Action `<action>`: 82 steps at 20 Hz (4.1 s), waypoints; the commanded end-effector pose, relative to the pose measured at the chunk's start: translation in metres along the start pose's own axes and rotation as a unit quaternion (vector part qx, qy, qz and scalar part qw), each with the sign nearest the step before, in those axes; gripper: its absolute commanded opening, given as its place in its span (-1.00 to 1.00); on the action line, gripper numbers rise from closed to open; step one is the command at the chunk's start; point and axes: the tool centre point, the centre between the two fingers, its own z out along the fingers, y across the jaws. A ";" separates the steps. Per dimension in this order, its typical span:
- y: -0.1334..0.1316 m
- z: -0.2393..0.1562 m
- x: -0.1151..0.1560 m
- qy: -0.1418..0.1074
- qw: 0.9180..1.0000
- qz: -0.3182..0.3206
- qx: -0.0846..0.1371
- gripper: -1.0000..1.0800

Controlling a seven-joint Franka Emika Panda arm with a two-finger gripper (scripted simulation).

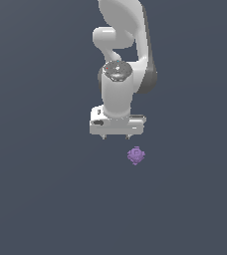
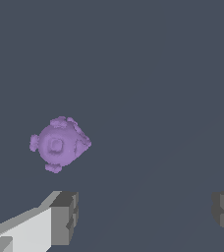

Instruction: Pick up the object and move it to a goal position.

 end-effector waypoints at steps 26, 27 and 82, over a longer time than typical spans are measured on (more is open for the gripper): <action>-0.008 0.022 -0.004 -0.015 0.998 -0.066 -0.009 0.92; -0.011 0.024 -0.003 -0.015 0.997 -0.075 -0.009 0.92; -0.097 0.125 0.020 0.001 0.945 -0.328 -0.002 -1.00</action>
